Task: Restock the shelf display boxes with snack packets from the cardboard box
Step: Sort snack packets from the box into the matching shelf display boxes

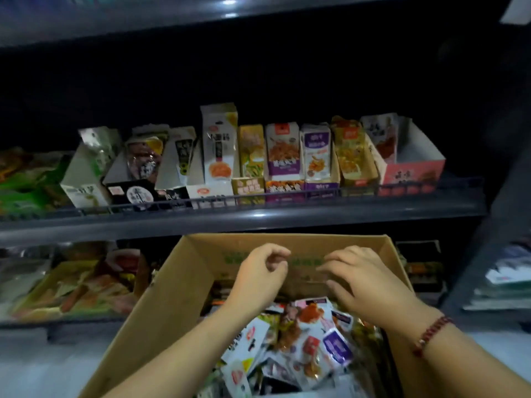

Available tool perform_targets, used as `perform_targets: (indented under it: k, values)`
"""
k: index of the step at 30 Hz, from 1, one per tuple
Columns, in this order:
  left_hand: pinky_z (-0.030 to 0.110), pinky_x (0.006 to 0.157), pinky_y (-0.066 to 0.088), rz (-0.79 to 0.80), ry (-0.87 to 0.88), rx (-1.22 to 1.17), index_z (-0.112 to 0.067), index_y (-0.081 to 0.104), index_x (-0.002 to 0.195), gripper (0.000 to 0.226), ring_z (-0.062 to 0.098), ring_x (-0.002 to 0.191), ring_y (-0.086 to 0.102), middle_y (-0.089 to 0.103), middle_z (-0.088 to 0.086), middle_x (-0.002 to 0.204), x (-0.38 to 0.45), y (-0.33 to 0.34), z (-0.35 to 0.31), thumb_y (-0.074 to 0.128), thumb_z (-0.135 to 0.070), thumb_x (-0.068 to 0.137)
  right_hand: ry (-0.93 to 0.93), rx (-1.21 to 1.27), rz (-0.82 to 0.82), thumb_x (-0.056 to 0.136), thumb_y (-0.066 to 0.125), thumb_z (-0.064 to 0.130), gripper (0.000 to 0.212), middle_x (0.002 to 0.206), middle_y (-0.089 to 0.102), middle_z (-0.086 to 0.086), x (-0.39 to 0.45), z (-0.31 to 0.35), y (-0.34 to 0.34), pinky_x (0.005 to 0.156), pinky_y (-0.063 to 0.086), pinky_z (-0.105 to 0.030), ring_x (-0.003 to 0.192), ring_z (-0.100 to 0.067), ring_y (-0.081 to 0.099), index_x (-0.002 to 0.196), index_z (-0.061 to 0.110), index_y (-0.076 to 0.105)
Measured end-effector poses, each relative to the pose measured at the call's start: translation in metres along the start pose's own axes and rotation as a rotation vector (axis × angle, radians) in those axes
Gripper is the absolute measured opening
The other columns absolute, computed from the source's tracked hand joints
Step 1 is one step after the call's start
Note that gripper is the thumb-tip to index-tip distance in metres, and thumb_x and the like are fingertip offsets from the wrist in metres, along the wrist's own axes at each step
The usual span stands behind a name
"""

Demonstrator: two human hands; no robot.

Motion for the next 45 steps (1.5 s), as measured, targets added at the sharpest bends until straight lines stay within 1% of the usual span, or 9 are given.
perform_targets:
  k: [4,8,14,18,21,26,33,37,45]
  values:
    - [0.007,0.058,0.039,0.19,-0.143,-0.023,-0.023,0.06,0.1,0.012,0.006,0.073,0.053,0.06,-0.004,0.095,-0.023,0.061,0.026,0.053,-0.014,0.096,0.103,0.026,0.018,0.083,0.056,0.036,0.028,0.112,0.063,0.007,-0.043,-0.033,0.006,0.089,0.034,-0.034,0.11,-0.022,0.055,0.106,0.029,0.07]
    - [0.017,0.048,0.039,0.368,-0.321,0.033,-0.02,0.059,0.107,0.011,0.015,0.064,0.051,0.06,-0.001,0.09,-0.034,0.106,0.062,0.052,-0.021,0.099,0.198,0.045,0.08,0.096,0.046,0.043,0.039,0.149,0.028,0.012,-0.067,-0.063,0.011,0.112,0.008,-0.032,0.14,-0.01,0.011,0.135,0.036,0.048]
    - [0.026,0.083,0.043,0.624,-0.214,0.357,-0.012,0.038,0.146,0.048,0.02,0.112,0.056,0.039,0.007,0.149,-0.029,0.147,0.097,0.045,-0.031,0.102,0.311,0.335,0.051,0.095,0.053,0.034,0.058,0.158,-0.004,0.011,-0.076,-0.073,0.013,0.116,0.006,-0.032,0.135,0.006,-0.009,0.146,0.034,0.028]
    - [0.03,0.073,0.048,0.716,-0.251,0.263,-0.016,0.025,0.152,0.058,0.014,0.082,0.056,0.05,0.009,0.124,-0.02,0.163,0.109,0.045,-0.038,0.101,0.339,0.386,0.045,0.094,0.054,0.032,0.062,0.158,-0.008,0.011,-0.073,-0.076,0.016,0.116,0.007,-0.034,0.133,0.009,-0.011,0.147,0.034,0.023]
    - [0.025,0.069,0.044,0.813,-0.316,0.349,-0.021,0.01,0.156,0.067,0.008,0.081,0.055,0.042,0.011,0.146,-0.02,0.179,0.127,0.04,-0.045,0.101,0.358,0.392,0.038,0.093,0.055,0.033,0.065,0.158,-0.007,0.009,-0.069,-0.08,0.018,0.115,0.007,-0.034,0.131,0.011,-0.011,0.148,0.033,0.021]
    - [0.03,0.08,0.041,0.868,-0.118,0.405,-0.015,0.041,0.146,0.049,0.021,0.098,0.054,0.055,0.009,0.115,-0.025,0.208,0.115,0.041,-0.039,0.103,0.373,0.368,0.039,0.092,0.057,0.034,0.068,0.157,-0.005,0.011,-0.066,-0.083,0.023,0.116,0.011,-0.035,0.135,0.006,-0.014,0.149,0.033,0.02]
    - [0.028,0.106,0.032,0.882,-0.145,0.277,-0.029,0.05,0.133,0.055,0.019,0.132,0.03,0.032,0.001,0.136,-0.03,0.218,0.123,0.064,-0.052,0.086,0.384,0.367,0.039,0.091,0.057,0.034,0.068,0.158,0.001,0.01,-0.066,-0.084,0.023,0.116,0.01,-0.035,0.136,0.002,-0.014,0.149,0.032,0.021]
    - [0.047,0.113,0.03,0.834,-0.161,0.297,-0.041,0.042,0.126,0.065,0.026,0.143,0.018,0.019,-0.002,0.151,-0.025,0.221,0.134,0.075,-0.058,0.073,0.395,0.36,0.039,0.091,0.057,0.034,0.068,0.158,0.002,0.01,-0.066,-0.085,0.023,0.116,0.012,-0.034,0.136,0.002,-0.013,0.149,0.033,0.02]
    - [0.041,0.118,0.016,0.709,-0.244,0.463,-0.021,0.003,0.155,0.126,0.029,0.146,0.002,0.007,0.005,0.159,-0.001,0.226,0.135,0.081,-0.059,0.064,0.395,0.339,0.018,0.091,0.057,0.032,0.068,0.158,0.005,0.009,-0.065,-0.087,0.023,0.115,0.016,-0.036,0.137,0.0,-0.012,0.149,0.031,0.021]
Point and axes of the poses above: each hand's wrist, its own x-axis towards the middle knuckle, its own y-axis out of the palm, z = x × y, the point moved 10 cm from there along x, towards the middle knuckle
